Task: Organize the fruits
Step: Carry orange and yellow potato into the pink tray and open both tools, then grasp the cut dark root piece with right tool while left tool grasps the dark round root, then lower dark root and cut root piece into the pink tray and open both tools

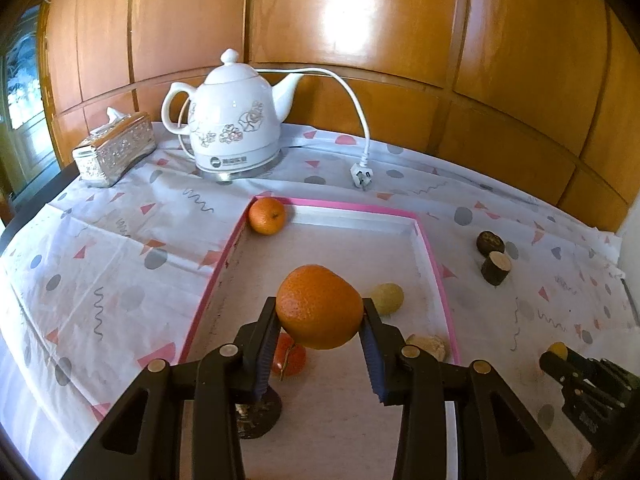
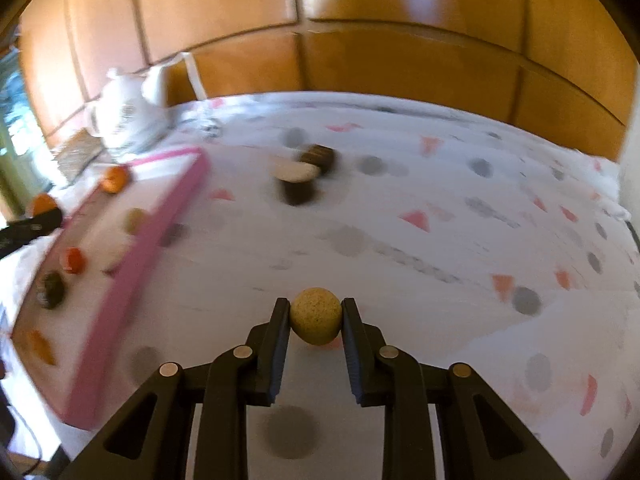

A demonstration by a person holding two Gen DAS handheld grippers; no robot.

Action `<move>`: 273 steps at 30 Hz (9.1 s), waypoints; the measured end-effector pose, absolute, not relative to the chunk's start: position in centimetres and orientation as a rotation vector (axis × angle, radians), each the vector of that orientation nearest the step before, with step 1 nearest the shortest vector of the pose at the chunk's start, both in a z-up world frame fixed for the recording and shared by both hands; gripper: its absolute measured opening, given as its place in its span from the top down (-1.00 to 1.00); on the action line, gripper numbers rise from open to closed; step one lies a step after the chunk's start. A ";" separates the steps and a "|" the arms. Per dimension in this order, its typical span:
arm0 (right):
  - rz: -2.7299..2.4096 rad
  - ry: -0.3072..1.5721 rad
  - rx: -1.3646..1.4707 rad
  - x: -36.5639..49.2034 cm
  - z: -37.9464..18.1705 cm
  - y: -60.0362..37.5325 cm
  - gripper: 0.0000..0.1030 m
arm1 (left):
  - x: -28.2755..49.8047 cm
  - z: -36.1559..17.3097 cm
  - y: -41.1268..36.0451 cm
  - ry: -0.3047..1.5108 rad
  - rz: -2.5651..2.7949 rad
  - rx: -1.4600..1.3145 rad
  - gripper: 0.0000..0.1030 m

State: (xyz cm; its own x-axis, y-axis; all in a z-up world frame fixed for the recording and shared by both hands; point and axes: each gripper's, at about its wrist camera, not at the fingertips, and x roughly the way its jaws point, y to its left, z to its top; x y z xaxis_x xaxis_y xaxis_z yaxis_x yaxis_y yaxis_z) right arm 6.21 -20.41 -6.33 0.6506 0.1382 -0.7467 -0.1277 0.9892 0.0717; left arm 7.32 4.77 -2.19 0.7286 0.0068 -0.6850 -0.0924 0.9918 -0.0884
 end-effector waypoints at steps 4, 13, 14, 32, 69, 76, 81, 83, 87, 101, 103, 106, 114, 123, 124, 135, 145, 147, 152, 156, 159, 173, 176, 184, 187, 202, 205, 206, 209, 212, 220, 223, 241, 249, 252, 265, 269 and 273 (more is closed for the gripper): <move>0.260 0.827 0.011 6.1 -4.8 -17.5 0.51 | 6.9 -1.6 5.4 0.726 0.064 -0.132 0.03; 0.443 0.837 0.028 5.9 -3.5 -12.0 0.51 | 5.8 -1.5 7.7 0.733 0.101 -0.202 -0.14; 0.454 0.841 0.029 5.7 -3.5 -11.5 0.51 | 5.7 -1.6 8.0 0.735 0.106 -0.210 -0.14; 0.506 0.902 0.036 6.0 -5.2 -7.9 0.33 | 4.3 -2.9 8.7 0.773 0.116 -0.215 -0.14; 0.139 0.850 0.157 11.6 -5.5 -20.2 -0.03 | 5.1 -1.4 0.3 0.771 -0.103 -0.061 -0.14; 0.105 0.872 0.165 16.2 -6.0 -20.5 -0.05 | 6.3 -1.5 -0.3 0.787 -0.128 -0.078 -0.14; 0.094 0.890 0.127 18.4 -6.9 -19.3 -0.05 | 7.3 -1.2 -1.0 0.789 -0.136 -0.075 -0.14; 0.090 0.901 0.113 19.3 -7.6 -18.9 0.00 | 7.9 -1.1 -1.2 0.790 -0.142 -0.075 -0.14; 0.075 0.914 0.073 19.6 -8.3 -18.8 0.30 | 9.0 -0.2 -2.4 0.775 -0.169 -0.061 -0.14; -0.073 0.892 0.082 12.7 -7.8 -26.4 0.30 | 16.3 -1.9 -8.7 0.907 -0.267 -0.042 -0.14; -0.098 0.897 0.079 12.0 -8.3 -27.3 0.30 | 17.3 -2.5 -9.7 0.921 -0.273 -0.029 -0.14; -0.097 0.881 0.090 11.2 -8.6 -28.1 0.30 | 18.4 -3.0 -11.3 0.922 -0.286 -0.006 -0.14; -0.084 0.860 0.122 11.0 -8.7 -28.4 0.29 | 21.8 -4.3 -15.4 0.926 -0.292 0.064 -0.23; -0.079 0.852 0.133 11.0 -8.8 -28.3 0.29 | 26.0 -7.2 -17.1 0.973 -0.295 0.088 -0.12; -0.078 0.851 0.136 11.1 -8.8 -28.4 0.29 | 26.2 -7.5 -17.0 0.985 -0.307 0.078 0.07; -0.080 0.870 0.128 11.4 -9.1 -28.3 0.29 | 21.7 -6.6 -14.8 0.966 -0.294 0.050 0.12; -0.066 0.893 0.118 9.4 -8.6 -28.5 0.30 | 13.4 -6.6 -13.3 0.981 -0.294 0.015 0.12; -0.066 0.892 0.116 8.4 -8.6 -28.7 0.30 | 11.9 -6.9 -13.1 0.972 -0.303 0.010 0.12; -0.073 0.878 0.110 5.6 -8.8 -29.1 0.30 | 8.1 -7.8 -12.7 0.907 -0.316 0.032 0.12; -0.083 0.845 0.087 4.3 -9.0 -29.0 0.30 | 7.6 -8.5 -12.9 0.861 -0.327 0.061 0.11; -0.088 0.832 0.104 4.1 -9.1 -29.2 0.29 | 7.8 -8.6 -13.0 0.855 -0.325 0.073 0.12; -0.087 0.823 0.110 4.1 -9.2 -29.2 0.29 | 7.5 -8.8 -13.3 0.839 -0.319 0.098 0.12; -0.088 0.822 0.109 4.1 -9.3 -29.2 0.29 | 7.5 -8.9 -13.3 0.835 -0.319 0.100 0.12; -0.091 0.823 0.104 4.2 -9.3 -29.1 0.29 | 7.4 -8.8 -13.1 0.833 -0.323 0.098 0.13; -0.094 0.823 0.097 4.2 -9.4 -29.0 0.29 | 7.2 -8.6 -13.3 0.836 -0.323 0.106 0.13; -0.115 0.827 0.048 4.3 -9.3 -28.4 0.30 | 5.5 -2.3 -9.5 0.726 -0.289 0.046 0.13; -0.118 0.830 0.040 4.3 -9.3 -28.3 0.30 | 5.9 -1.5 -7.4 0.720 -0.245 0.025 0.13; -0.119 0.832 0.036 4.3 -9.3 -28.2 0.31 | 6.1 -1.4 -6.6 0.719 -0.226 0.017 0.13; -0.123 0.839 0.022 4.4 -9.3 -28.1 0.31 | 7.0 -1.1 -3.8 0.716 -0.149 -0.003 0.13; -0.127 0.843 0.012 4.5 -9.3 -27.9 0.31 | 8.1 -1.3 -1.0 0.717 -0.072 -0.026 0.12; -0.073 0.849 -0.008 5.4 -8.1 -25.9 0.31 | 8.9 -2.0 4.2 0.732 0.058 -0.068 0.01; -0.014 0.832 -0.016 5.9 -7.0 -24.1 0.31 | 8.2 -1.6 4.7 0.715 0.066 -0.080 -0.12; 0.475 0.796 -0.079 8.7 -2.6 -7.4 0.31 | 3.8 0.6 9.3 0.649 0.171 -0.173 -0.40; 0.523 0.819 -0.122 9.0 -3.2 -4.2 0.31 | 2.6 1.1 11.2 0.631 0.210 -0.208 -0.49; 0.521 0.830 -0.125 9.4 -3.5 -3.5 0.31 | 2.4 1.1 11.5 0.632 0.218 -0.216 -0.50; 0.537 0.888 -0.123 10.6 -5.0 -1.7 0.29 | 2.5 0.5 12.5 0.653 0.240 -0.242 -0.59; 0.532 0.899 -0.116 11.0 -5.6 -1.4 0.10 | 2.5 0.4 12.6 0.655 0.247 -0.241 -0.71; 0.519 0.885 -0.106 10.6 -5.3 -1.8 0.08 | 2.2 0.5 12.5 0.651 0.251 -0.236 -0.81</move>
State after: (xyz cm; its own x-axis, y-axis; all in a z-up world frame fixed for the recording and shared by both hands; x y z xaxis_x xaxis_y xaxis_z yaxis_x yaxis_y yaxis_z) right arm 10.62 -1.80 -5.30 0.5188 0.3887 -0.7614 -0.4744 0.8718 0.1218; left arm 2.22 12.49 0.46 0.7672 0.1557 -0.6222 -0.3024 0.9433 -0.1368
